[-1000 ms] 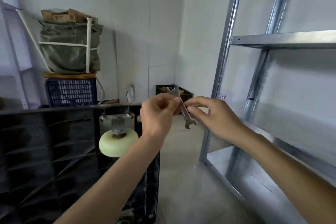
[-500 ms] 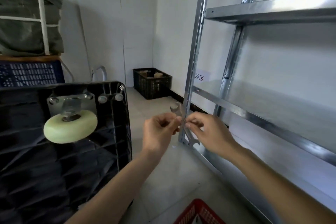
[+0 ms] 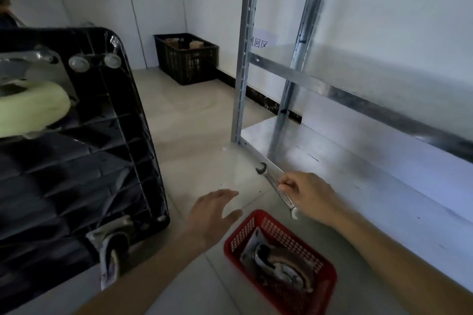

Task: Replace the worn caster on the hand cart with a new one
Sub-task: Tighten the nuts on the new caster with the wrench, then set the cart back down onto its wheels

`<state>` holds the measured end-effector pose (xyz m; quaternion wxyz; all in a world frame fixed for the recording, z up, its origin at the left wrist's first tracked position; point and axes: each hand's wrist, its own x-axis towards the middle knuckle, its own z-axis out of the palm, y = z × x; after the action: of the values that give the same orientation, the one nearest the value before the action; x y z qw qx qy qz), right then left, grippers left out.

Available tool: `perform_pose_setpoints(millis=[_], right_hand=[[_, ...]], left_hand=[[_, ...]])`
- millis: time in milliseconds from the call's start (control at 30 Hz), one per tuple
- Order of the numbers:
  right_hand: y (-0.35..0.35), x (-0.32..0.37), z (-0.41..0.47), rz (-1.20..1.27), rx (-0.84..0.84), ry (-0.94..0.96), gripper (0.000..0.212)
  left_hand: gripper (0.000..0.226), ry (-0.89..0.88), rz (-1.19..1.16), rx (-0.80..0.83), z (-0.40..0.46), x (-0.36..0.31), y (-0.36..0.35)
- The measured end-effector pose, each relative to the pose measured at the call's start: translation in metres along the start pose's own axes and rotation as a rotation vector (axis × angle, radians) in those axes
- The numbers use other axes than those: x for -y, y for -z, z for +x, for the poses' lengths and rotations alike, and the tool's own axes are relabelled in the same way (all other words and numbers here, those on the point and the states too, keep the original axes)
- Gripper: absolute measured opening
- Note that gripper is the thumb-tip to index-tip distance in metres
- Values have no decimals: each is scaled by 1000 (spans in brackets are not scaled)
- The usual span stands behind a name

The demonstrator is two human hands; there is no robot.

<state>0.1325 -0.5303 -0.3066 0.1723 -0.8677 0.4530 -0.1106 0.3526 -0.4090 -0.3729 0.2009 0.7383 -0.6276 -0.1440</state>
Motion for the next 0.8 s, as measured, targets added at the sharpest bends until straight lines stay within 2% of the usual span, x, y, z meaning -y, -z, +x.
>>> perform_pose_setpoints(millis=[167, 300, 433, 800], right_hand=[[-46, -35, -19, -8, 120, -90, 12], [-70, -56, -30, -82, 209, -126, 12], [-85, -70, -30, -119, 287, -152, 11], [-124, -102, -20, -190, 373, -221, 9]], left_hand=[[62, -28, 107, 151, -8, 8, -35], [56, -54, 92, 149, -10, 10, -54], [60, -38, 90, 180, -9, 21, -77], [63, 11, 53, 215, -2, 35, -111]])
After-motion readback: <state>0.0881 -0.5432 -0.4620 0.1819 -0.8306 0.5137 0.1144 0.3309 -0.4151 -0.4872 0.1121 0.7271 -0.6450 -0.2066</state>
